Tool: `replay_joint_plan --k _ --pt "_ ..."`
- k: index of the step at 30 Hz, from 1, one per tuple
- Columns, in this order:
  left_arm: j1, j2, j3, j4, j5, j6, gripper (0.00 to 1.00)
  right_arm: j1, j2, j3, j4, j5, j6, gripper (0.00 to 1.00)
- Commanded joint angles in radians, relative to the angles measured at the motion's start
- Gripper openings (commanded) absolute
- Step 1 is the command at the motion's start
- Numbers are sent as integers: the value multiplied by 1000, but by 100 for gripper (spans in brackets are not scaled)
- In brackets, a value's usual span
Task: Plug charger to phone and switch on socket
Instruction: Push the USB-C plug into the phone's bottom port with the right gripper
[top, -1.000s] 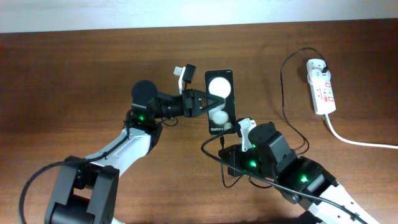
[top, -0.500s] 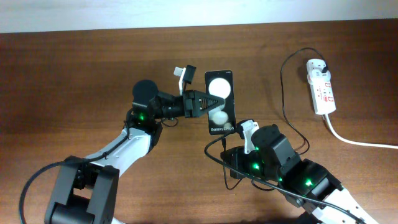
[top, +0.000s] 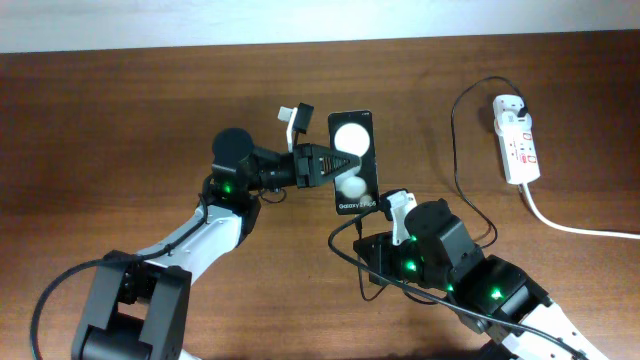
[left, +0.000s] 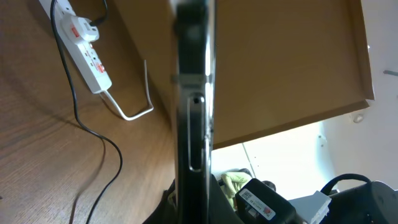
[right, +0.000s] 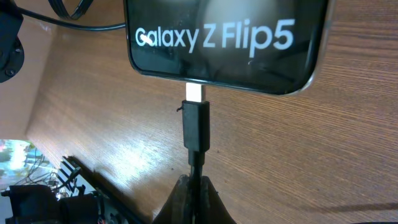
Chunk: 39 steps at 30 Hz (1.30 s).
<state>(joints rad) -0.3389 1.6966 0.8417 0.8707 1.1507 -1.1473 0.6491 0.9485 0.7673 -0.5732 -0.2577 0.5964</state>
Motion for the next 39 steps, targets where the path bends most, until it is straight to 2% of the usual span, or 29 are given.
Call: replay_joint_plan --k 1,10,17,20,27,28,31,35,39 --pt "-1 -7 11 6 40 20 0 5 -11 -1 5 53 -13 4" --pt "-1 -7 11 6 40 20 0 5 -11 -1 6 79 -13 4" --pt "-33 -7 11 6 51 19 0 5 13 -1 138 103 -17 4" --pt "-34 -7 11 6 130 20 0 5 24 2 176 124 -103 4" --pt "-33 -7 11 6 230 95 0 3 13 67 139 138 -148 4" --pt "-33 -7 11 6 230 117 0 3 0 70 136 138 -147 6" --pt "-33 -7 11 6 229 121 0 3 -11 70 132 138 -147 25" --pt "-33 -7 11 6 189 119 0 5 -11 69 96 113 -144 27" --pt "-34 -7 11 6 108 87 0 5 16 69 -32 82 -143 34"
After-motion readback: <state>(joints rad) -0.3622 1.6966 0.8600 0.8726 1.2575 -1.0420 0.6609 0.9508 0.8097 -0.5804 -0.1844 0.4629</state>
